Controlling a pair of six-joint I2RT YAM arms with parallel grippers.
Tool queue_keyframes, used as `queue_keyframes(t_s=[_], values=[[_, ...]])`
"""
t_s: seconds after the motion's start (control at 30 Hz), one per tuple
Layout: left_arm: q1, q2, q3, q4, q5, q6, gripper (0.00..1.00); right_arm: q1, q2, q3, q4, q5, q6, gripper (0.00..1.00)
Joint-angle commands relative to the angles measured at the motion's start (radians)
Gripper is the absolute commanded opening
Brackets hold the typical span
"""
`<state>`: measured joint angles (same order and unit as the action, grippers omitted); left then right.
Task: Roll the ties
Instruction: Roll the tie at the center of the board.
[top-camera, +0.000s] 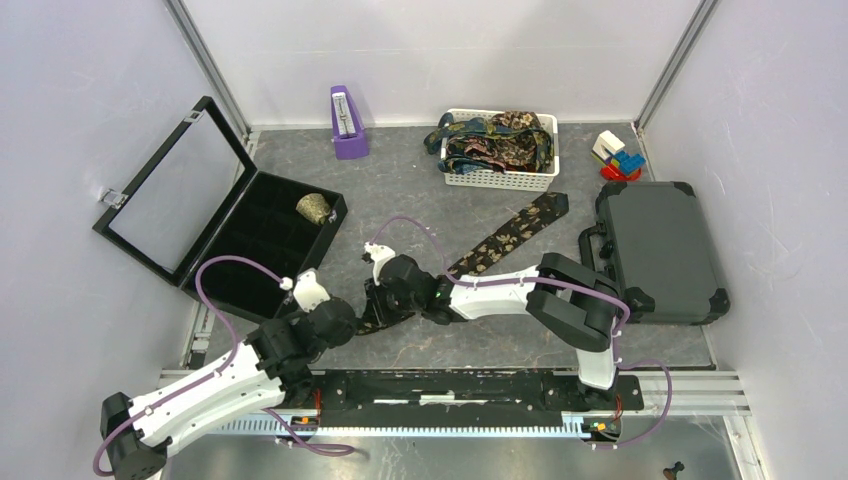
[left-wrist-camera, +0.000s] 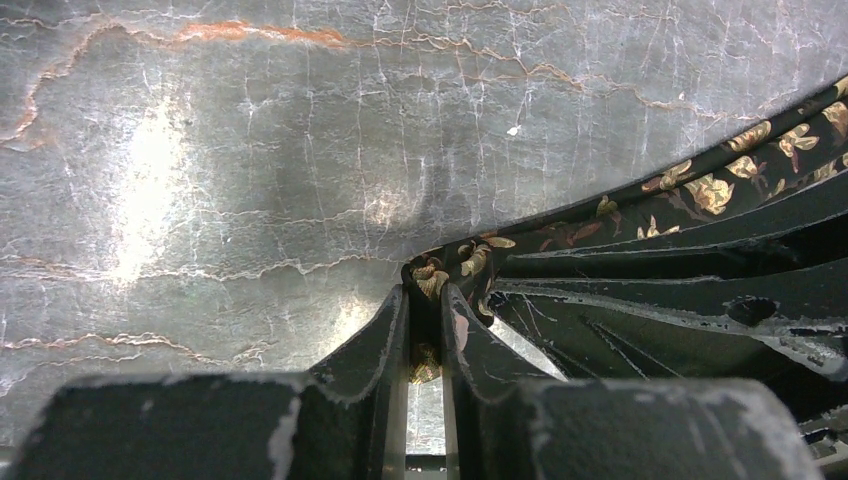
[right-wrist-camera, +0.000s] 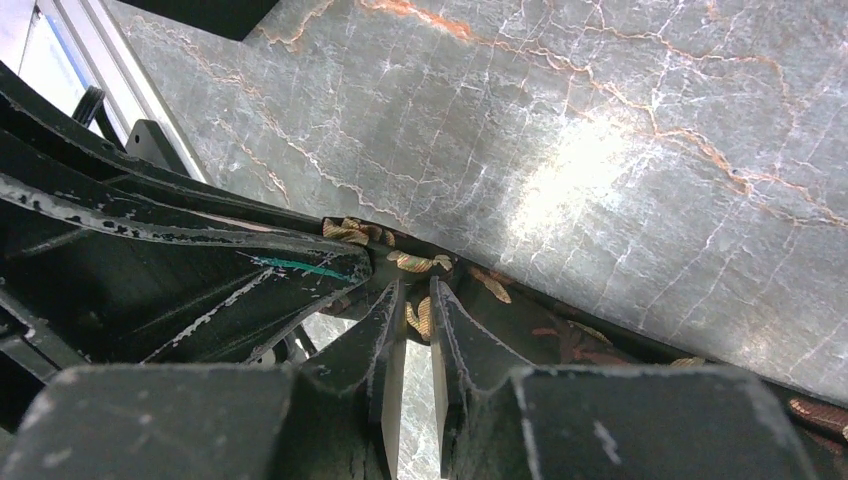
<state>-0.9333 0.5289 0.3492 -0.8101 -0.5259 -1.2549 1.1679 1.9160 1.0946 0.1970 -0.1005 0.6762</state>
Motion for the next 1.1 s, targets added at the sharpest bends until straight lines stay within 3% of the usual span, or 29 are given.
queue_keyframes(t_s=[0.0,1.07], values=[[-0.001,-0.003,0.048,-0.017,-0.043,0.028,0.02,0.008,0.02,0.036,0.015,0.004,-0.002,0.2],[-0.002,0.118,0.15,-0.053,-0.047,0.057,0.02,0.038,0.102,0.084,0.13,-0.071,0.077,0.17]])
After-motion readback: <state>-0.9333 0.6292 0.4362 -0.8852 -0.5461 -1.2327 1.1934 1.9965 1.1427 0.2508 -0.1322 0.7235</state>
